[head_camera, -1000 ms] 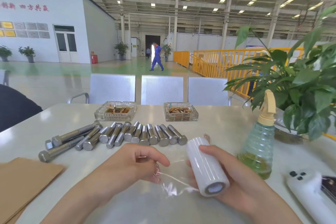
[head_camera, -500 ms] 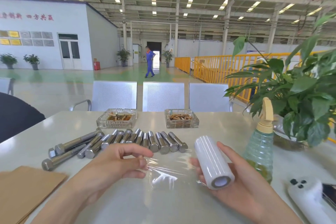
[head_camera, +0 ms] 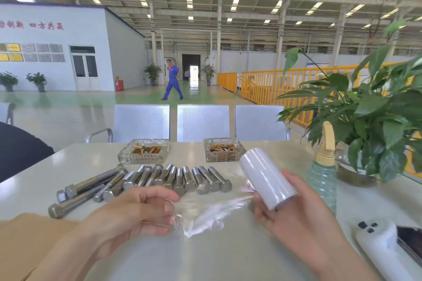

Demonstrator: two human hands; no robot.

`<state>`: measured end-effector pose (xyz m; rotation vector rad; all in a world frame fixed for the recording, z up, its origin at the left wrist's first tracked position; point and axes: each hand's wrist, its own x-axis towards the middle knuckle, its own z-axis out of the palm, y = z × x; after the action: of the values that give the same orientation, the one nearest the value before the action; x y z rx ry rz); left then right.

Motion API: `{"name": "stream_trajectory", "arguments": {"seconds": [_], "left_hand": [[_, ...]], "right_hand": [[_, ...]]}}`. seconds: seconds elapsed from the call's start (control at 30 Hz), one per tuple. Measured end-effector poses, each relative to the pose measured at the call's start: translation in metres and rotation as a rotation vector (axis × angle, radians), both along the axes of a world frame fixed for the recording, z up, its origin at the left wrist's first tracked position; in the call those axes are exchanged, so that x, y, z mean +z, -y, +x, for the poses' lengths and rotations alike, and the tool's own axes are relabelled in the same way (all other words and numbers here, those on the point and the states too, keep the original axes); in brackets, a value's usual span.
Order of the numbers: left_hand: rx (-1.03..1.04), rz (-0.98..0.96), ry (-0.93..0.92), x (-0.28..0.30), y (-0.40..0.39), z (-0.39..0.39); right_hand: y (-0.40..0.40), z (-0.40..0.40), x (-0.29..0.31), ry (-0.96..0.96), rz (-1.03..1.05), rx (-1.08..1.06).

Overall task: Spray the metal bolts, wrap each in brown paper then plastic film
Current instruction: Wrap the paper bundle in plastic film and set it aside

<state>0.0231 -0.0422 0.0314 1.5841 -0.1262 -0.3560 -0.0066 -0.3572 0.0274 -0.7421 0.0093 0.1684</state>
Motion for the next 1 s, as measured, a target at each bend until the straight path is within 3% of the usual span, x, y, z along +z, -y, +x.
{"name": "stream_trajectory", "arguments": {"seconds": [0.07,0.13,0.23,0.3,0.33,0.43,0.53,0.7,0.8,0.87,1.0], "left_hand": [[0.011,0.092,-0.061,0.004,-0.003,-0.003],[0.135,0.28,0.008,0.008,-0.004,-0.004],[0.368,0.543,0.549,0.026,0.013,-0.011],[0.209,0.678,0.999,0.049,0.039,-0.026],[0.053,0.757,1.129,0.058,0.054,-0.033],[-0.256,1.013,1.252,0.077,0.101,-0.039],[-0.22,1.088,1.146,0.097,0.117,-0.032],[-0.044,0.739,0.865,0.118,0.105,-0.028],[0.068,0.607,0.738,0.116,0.09,-0.026],[0.142,0.506,0.621,0.106,0.075,-0.023],[0.249,0.164,0.187,0.068,0.049,-0.015]], "right_hand": [[-0.003,0.0,0.0,-0.024,-0.008,-0.037],[-0.007,-0.001,0.001,-0.008,-0.061,-0.054],[-0.013,-0.002,0.002,0.04,-0.175,-0.075],[-0.018,-0.003,0.004,0.095,-0.276,-0.065],[-0.02,-0.004,0.005,0.138,-0.325,-0.05],[-0.023,-0.006,0.006,0.271,-0.361,0.0],[-0.024,-0.003,0.008,0.314,-0.342,0.04],[-0.029,-0.001,0.008,0.453,-0.616,-0.054],[-0.029,-0.005,0.003,0.527,-0.548,-0.049],[-0.028,-0.005,0.002,0.492,-0.526,-0.063],[-0.029,-0.006,0.0,0.307,-0.594,-0.015]]}}
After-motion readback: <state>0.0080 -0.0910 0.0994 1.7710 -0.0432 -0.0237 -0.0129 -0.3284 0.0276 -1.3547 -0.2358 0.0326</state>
